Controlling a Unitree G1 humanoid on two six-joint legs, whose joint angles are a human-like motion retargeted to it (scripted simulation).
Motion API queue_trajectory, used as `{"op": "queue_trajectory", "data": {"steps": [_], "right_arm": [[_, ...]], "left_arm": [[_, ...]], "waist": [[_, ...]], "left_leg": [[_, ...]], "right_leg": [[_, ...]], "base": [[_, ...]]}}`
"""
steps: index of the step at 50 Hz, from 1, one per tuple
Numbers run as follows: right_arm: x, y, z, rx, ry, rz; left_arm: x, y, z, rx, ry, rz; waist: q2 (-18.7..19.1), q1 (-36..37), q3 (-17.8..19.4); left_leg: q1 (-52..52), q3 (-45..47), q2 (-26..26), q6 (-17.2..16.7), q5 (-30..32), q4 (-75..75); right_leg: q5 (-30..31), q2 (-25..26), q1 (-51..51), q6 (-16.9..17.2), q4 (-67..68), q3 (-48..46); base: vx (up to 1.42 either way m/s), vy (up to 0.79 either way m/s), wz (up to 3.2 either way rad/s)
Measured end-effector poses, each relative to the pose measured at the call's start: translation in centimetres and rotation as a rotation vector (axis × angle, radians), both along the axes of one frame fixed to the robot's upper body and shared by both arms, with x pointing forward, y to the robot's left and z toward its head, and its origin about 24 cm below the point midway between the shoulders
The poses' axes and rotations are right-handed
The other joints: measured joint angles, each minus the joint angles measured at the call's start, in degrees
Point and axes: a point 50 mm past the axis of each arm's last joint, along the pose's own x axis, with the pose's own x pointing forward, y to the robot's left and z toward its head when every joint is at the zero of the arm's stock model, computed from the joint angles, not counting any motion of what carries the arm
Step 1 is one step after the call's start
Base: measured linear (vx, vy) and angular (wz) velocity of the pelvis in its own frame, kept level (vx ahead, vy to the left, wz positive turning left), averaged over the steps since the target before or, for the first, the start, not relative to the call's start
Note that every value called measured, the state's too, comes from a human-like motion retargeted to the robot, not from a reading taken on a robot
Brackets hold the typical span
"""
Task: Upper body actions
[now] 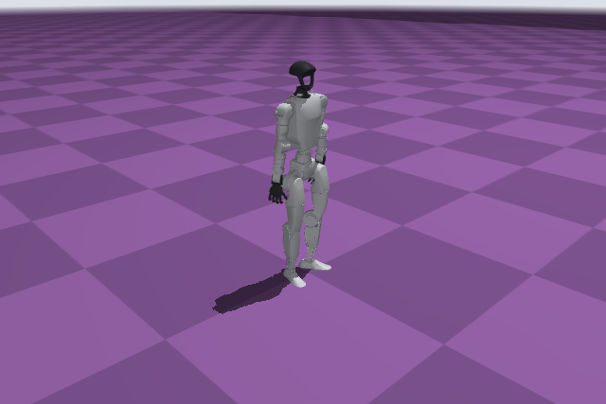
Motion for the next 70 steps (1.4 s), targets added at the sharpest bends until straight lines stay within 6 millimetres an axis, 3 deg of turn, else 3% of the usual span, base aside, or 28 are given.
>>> {"op": "queue_trajectory", "data": {"steps": [8, 15, 20, 30, 36, 42, 58, 70], "right_arm": [[4.0, 1.0, -0.3, 0.053, -0.145, -0.087], [5.2, 1.8, -0.3, 0.089, -0.182, -0.066], [4.5, 2.0, -0.4, 0.088, -0.151, -0.009], [0.0, 1.0, -0.1, 0.028, 0.021, 0.001], [-1.5, 0.6, 0.1, 0.005, 0.078, -0.018], [-1.1, 0.5, 0.1, -0.018, 0.045, -0.016], [2.3, 1.8, -0.4, 0.058, -0.067, 0.016], [1.6, 1.6, -0.3, 0.048, -0.038, 0.014]], "left_arm": [[1.1, 1.0, 0.0, 0.053, -0.015, -0.051], [0.8, 0.8, 0.0, 0.032, -0.003, -0.03], [0.4, 0.6, 0.0, 0.012, 0.013, -0.05], [-0.4, -0.1, 0.1, -0.039, 0.044, -0.089], [-0.8, 0.0, 0.2, -0.043, 0.055, -0.091], [-1.1, 0.3, 0.3, -0.035, 0.065, -0.076], [-0.1, 0.5, 0.1, -0.026, 0.032, -0.074], [0.1, -0.1, 0.1, -0.05, 0.03, -0.108]], "waist": [[0.1, 0.1, -1.7], [0.0, 0.6, -2.5], [-0.3, 0.6, -2.1], [-0.4, 0.5, -2.4], [-0.4, 0.4, -2.4], [-0.2, 0.2, -2.5], [-0.2, 0.2, -2.5], [-0.5, 0.5, -2.6]], "left_leg": [[-0.8, 0.2, -0.2, 0.1, 0.1, -0.5], [0.0, 1.3, -0.3, 0.3, 0.0, -1.3], [1.0, 1.8, -0.4, 0.4, -0.3, -1.5], [1.6, 1.9, -0.8, 0.6, -0.6, -1.8], [1.8, 2.0, -1.0, 0.7, -0.7, -1.9], [2.0, 2.3, -1.1, 0.8, -0.9, -2.0], [2.3, 2.8, -1.3, 1.0, -1.0, -2.2], [2.2, 2.3, -1.6, 1.1, -1.1, -2.0]], "right_leg": [[-0.1, 0.0, -1.7, -0.1, 0.5, 0.6], [0.3, 0.6, -1.9, -0.3, 0.3, 1.7], [0.2, 0.7, -1.3, -0.4, 0.4, 2.0], [0.0, 0.8, -0.7, -0.2, 0.3, 2.2], [-0.1, 0.8, -0.6, -0.1, 0.2, 2.4], [0.1, 0.8, -0.7, -0.1, 0.3, 2.7], [0.3, 0.8, -0.9, -0.2, 0.4, 3.3], [0.0, 0.5, -0.5, 0.0, 0.3, 2.8]], "base": [[0.0, 0.0, -0.02], [0.03, 0.0, -0.17], [0.0, 0.0, 0.0], [0.0, 0.0, 0.0], [0.0, 0.0, 0.0], [0.0, 0.0, 0.0], [0.0, 0.0, 0.0], [0.0, 0.0, 0.0]]}}
